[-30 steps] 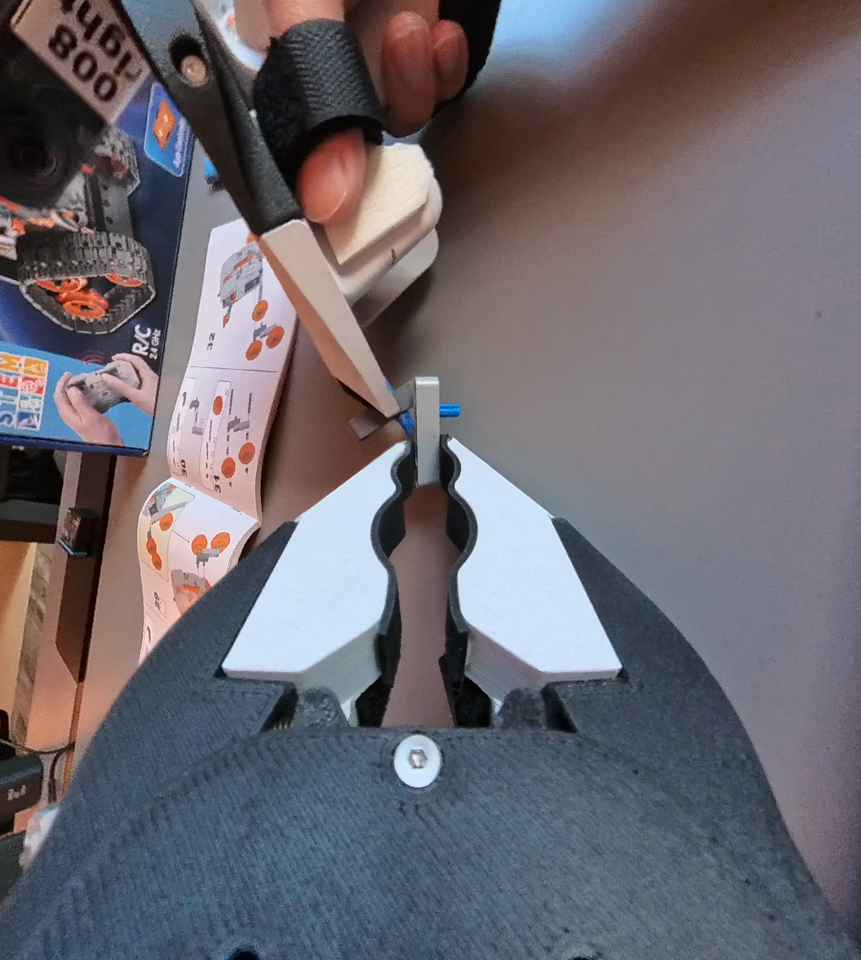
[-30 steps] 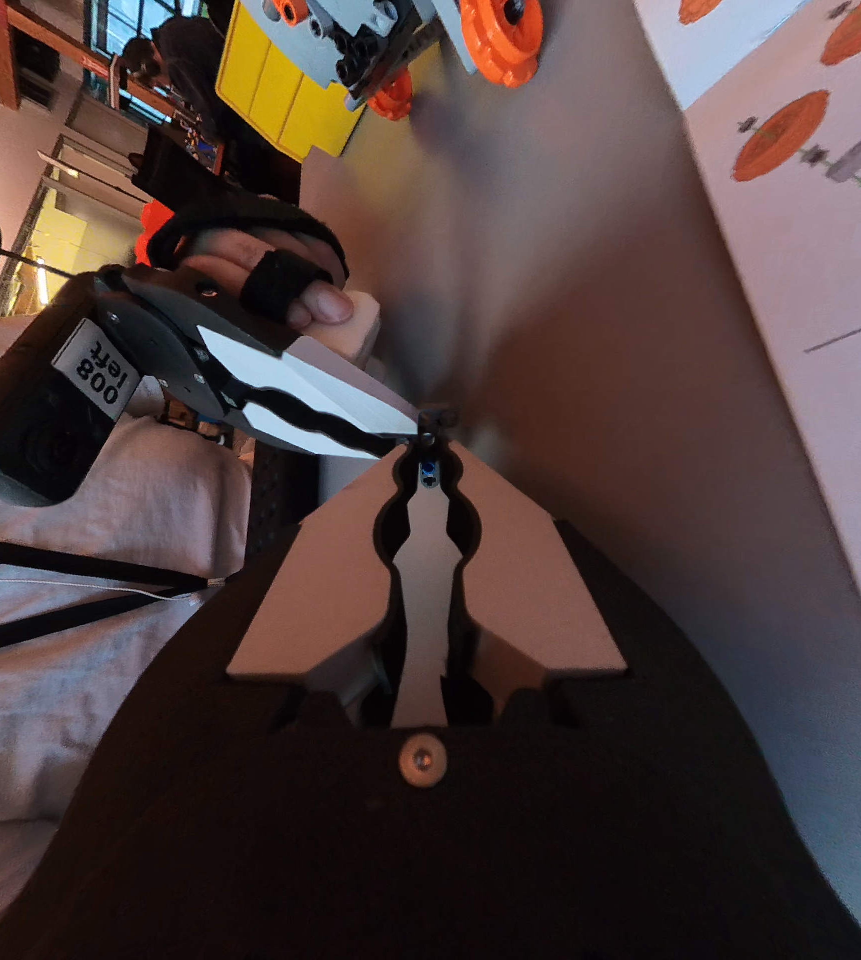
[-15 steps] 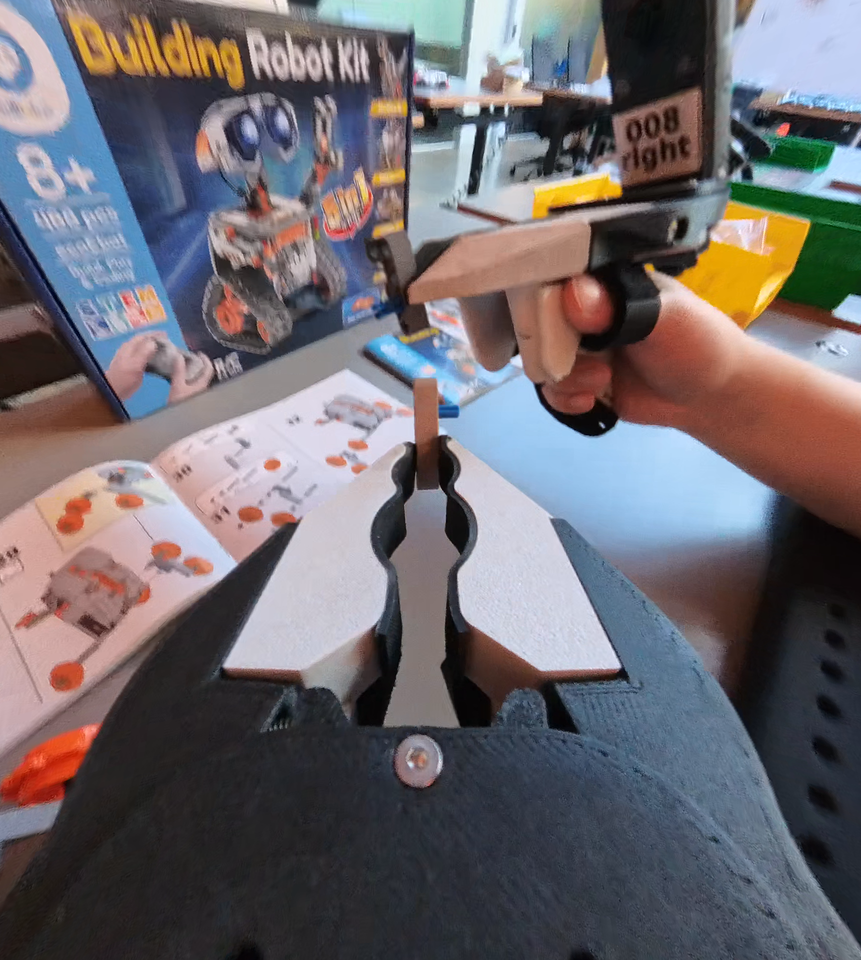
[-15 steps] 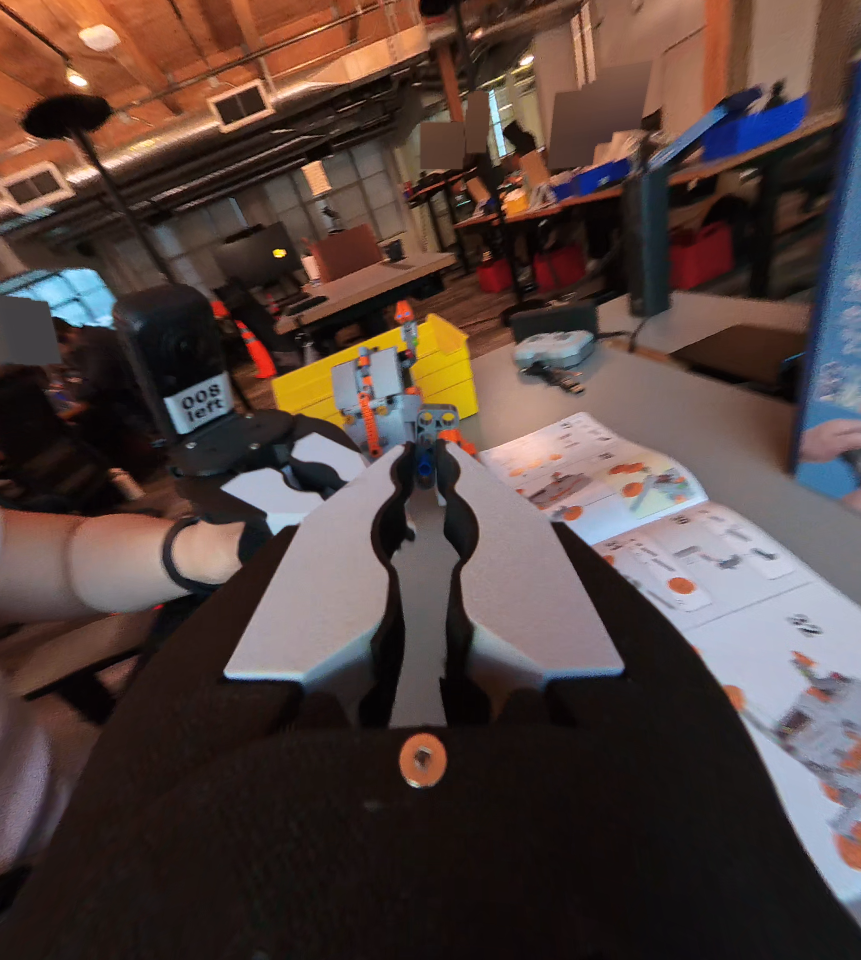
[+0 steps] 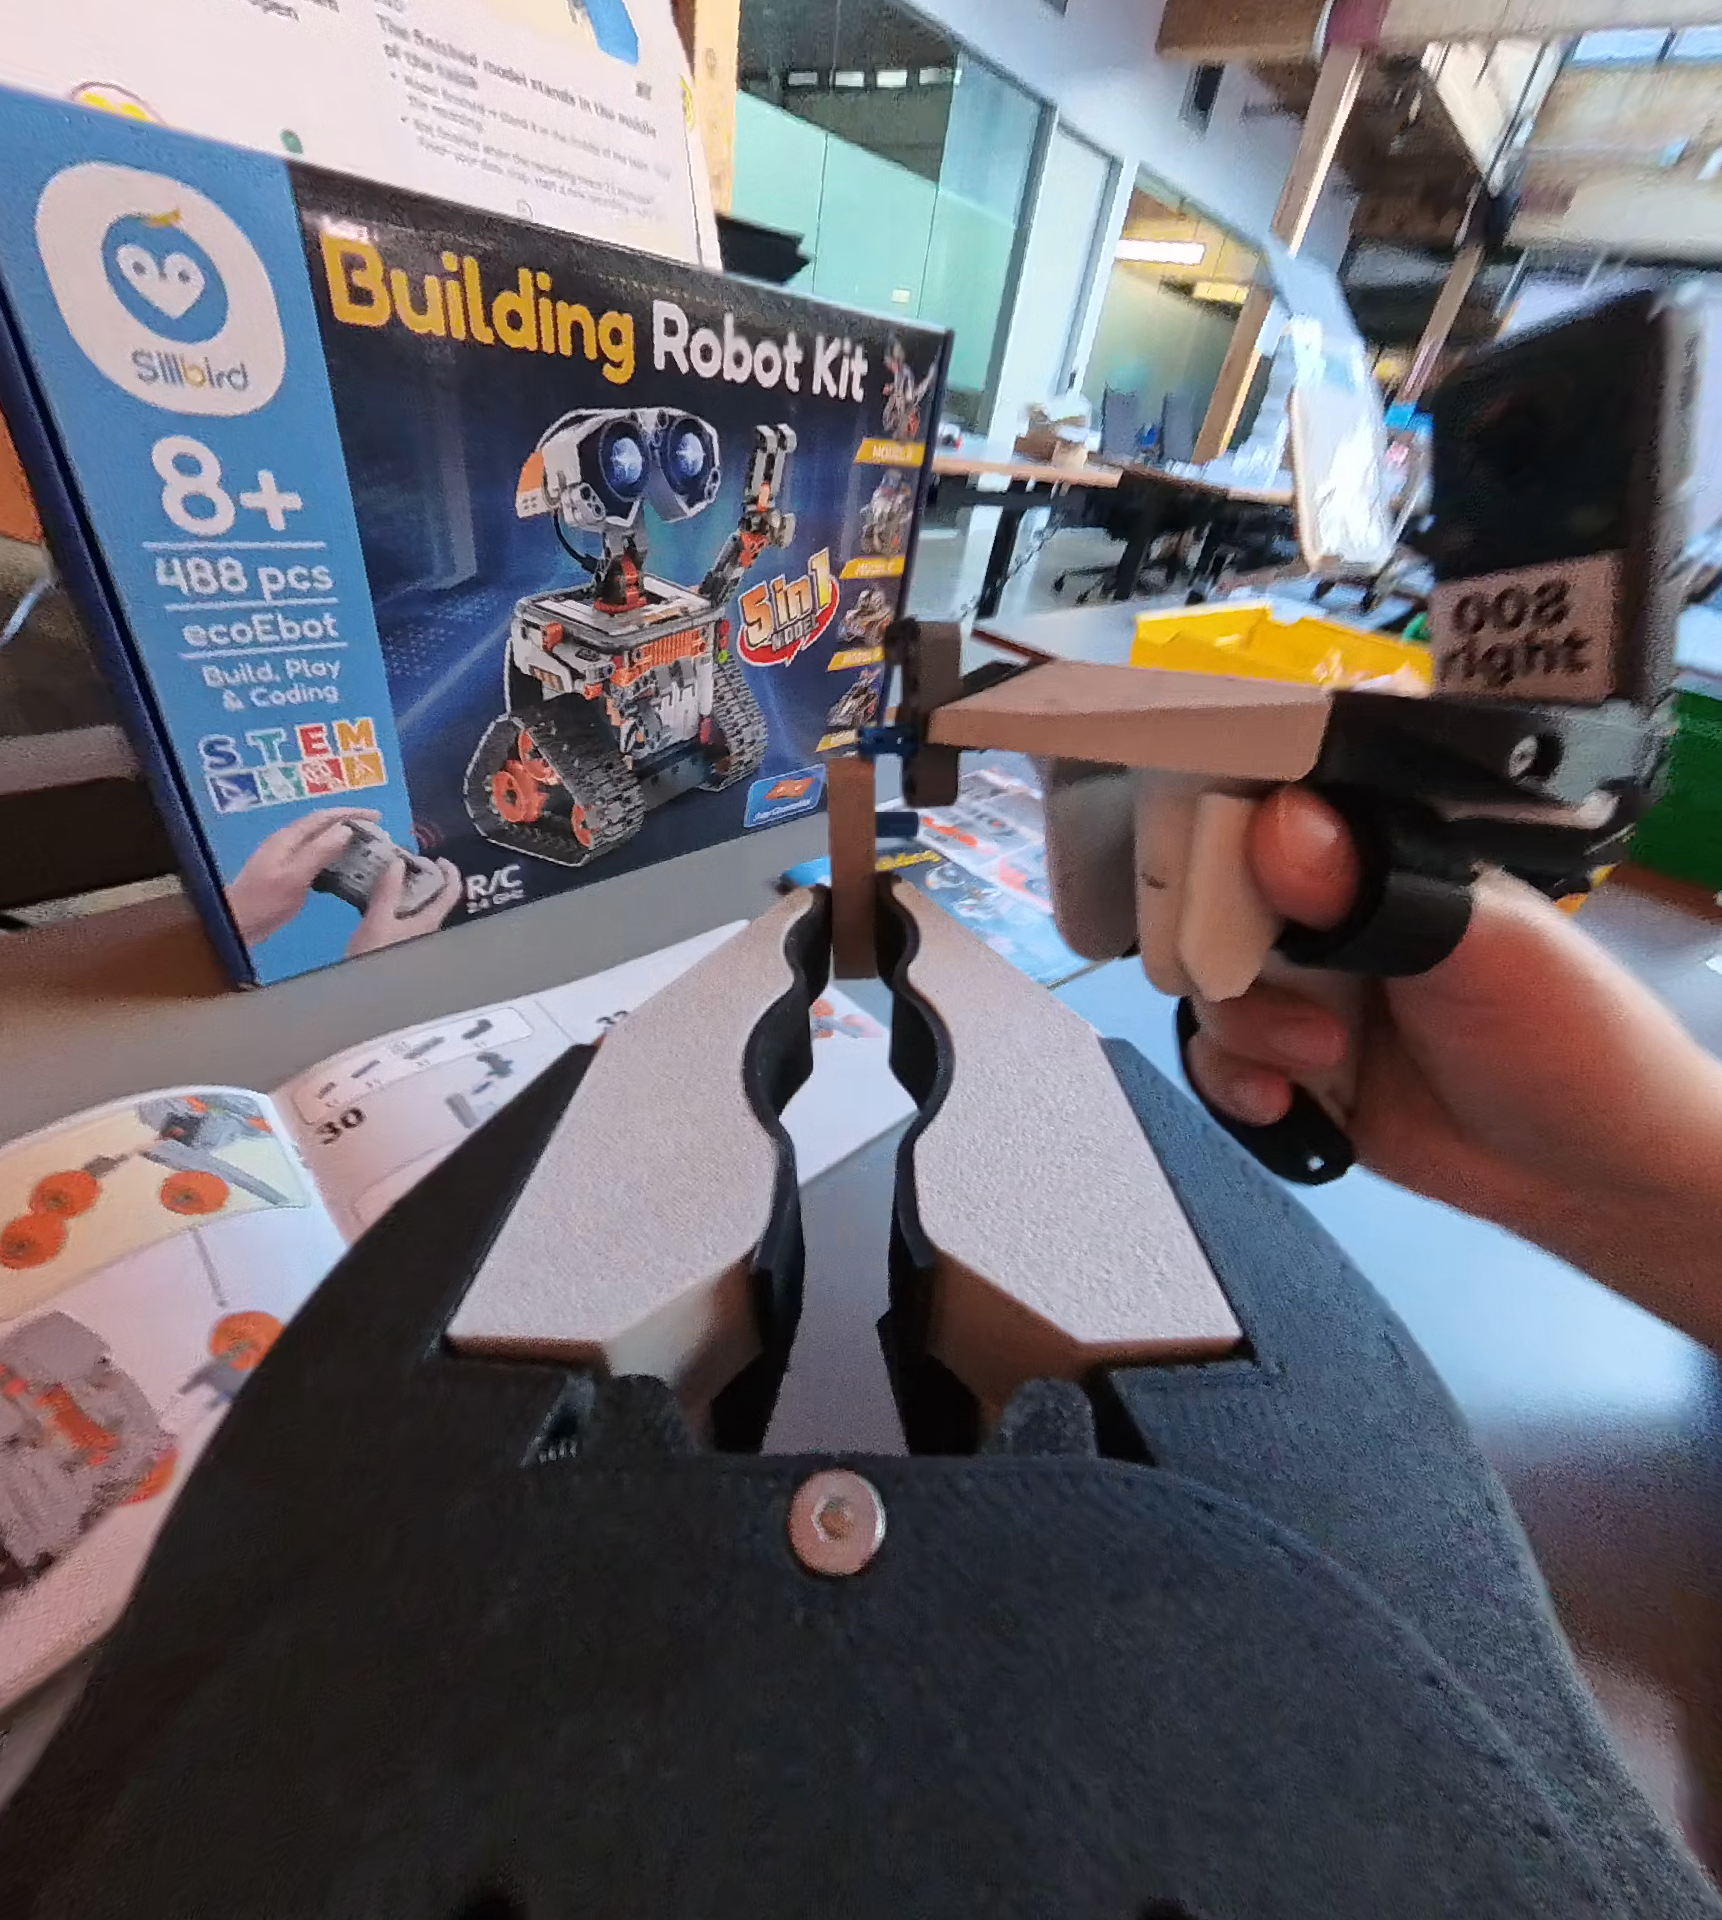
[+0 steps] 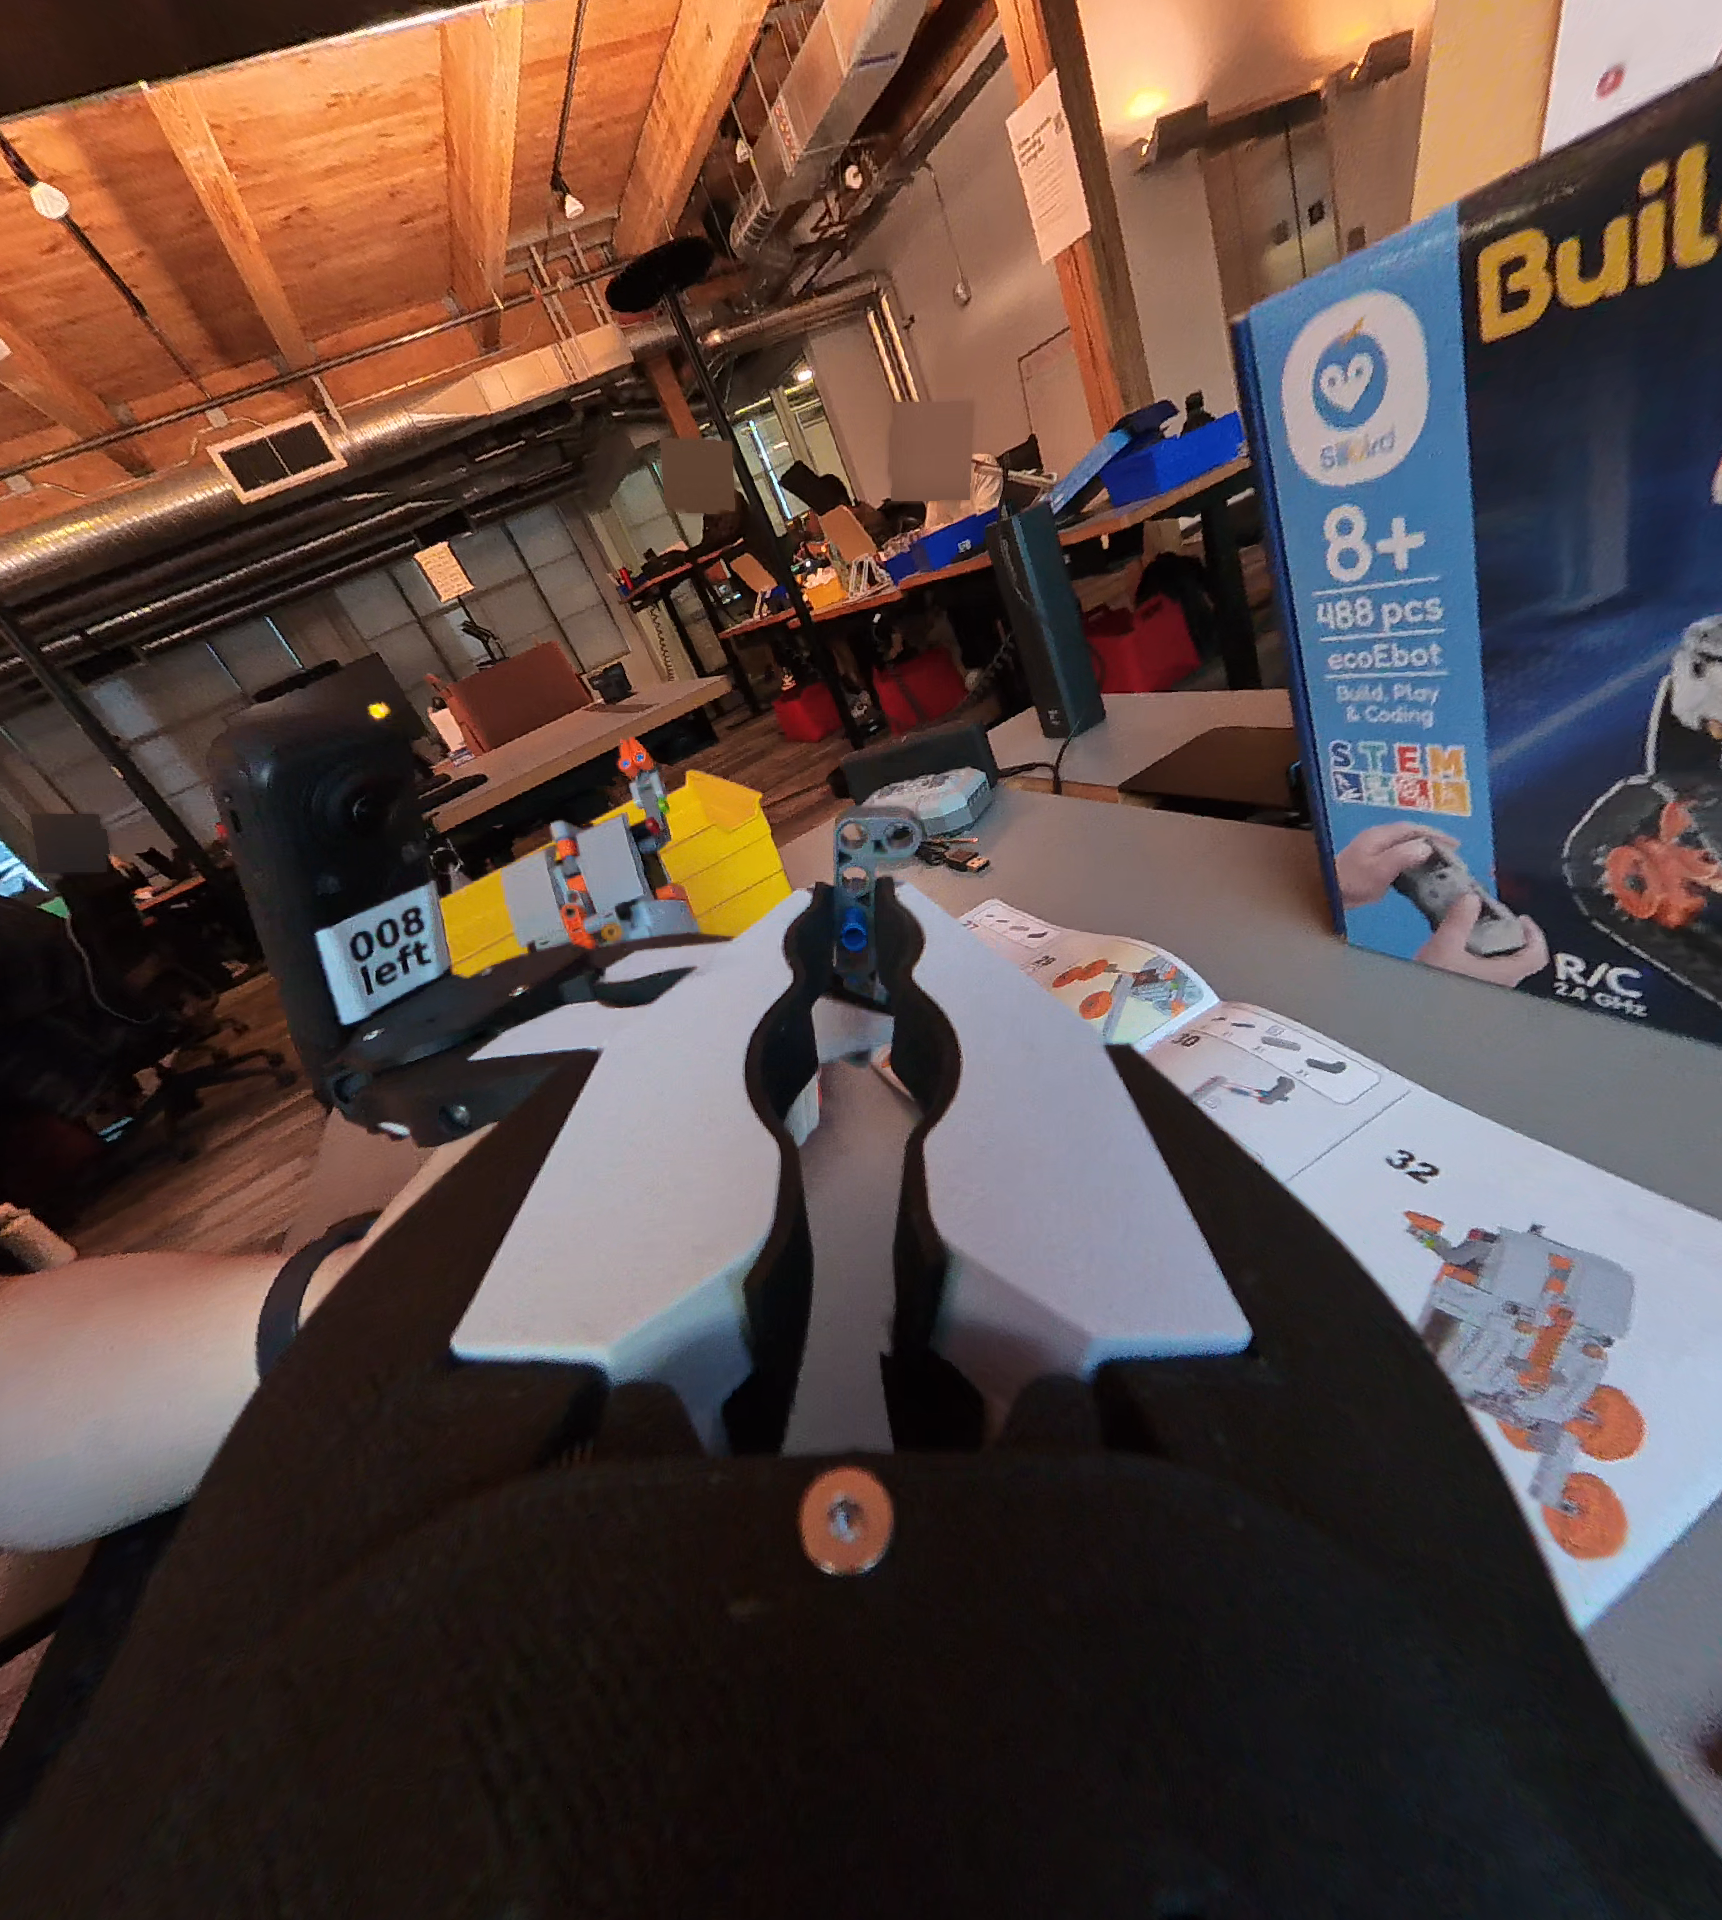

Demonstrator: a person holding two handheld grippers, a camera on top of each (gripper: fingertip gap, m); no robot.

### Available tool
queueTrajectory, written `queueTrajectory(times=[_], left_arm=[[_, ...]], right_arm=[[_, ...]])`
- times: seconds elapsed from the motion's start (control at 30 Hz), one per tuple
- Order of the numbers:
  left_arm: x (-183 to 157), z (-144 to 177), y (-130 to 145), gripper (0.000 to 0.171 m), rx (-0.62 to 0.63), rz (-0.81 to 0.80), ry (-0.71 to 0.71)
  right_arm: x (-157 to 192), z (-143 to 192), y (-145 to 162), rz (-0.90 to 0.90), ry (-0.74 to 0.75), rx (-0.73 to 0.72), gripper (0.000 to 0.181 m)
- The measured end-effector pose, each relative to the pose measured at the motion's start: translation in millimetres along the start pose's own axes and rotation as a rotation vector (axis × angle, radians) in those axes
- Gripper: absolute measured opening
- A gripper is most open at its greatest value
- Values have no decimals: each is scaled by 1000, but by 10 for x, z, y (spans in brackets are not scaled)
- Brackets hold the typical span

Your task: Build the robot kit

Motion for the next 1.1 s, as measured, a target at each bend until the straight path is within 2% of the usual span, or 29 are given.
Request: queueTrajectory(times=[0.1,0.2,0.37,0.77,0.93,1.1], left_arm=[[49,46,21,5,-44,81,5],[104,79,-27,5,-100,73,-10],[113,63,-6,5,-107,7,-49],[50,58,-6,5,-130,54,-60],[36,56,-11,6,-137,13,-110],[95,58,21,5,-117,86,-138]], right_arm=[[18,-47,41,10,15,-16,7],[30,-61,48,69,48,10,7],[71,-84,24,82,64,-12,7],[117,-128,38,138,104,-19,7],[137,-151,66,64,136,-80,7],[132,-215,144,67,165,-86,7]])
Point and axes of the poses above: each gripper's, where its closed fingertips meet, z back along the fingers, y out of its underside, x = y × z across the jaws, the point moved 7 cm from there along z, back along the fingers, and after that the axes turned 15 degrees about z, right-handed, at the moved point
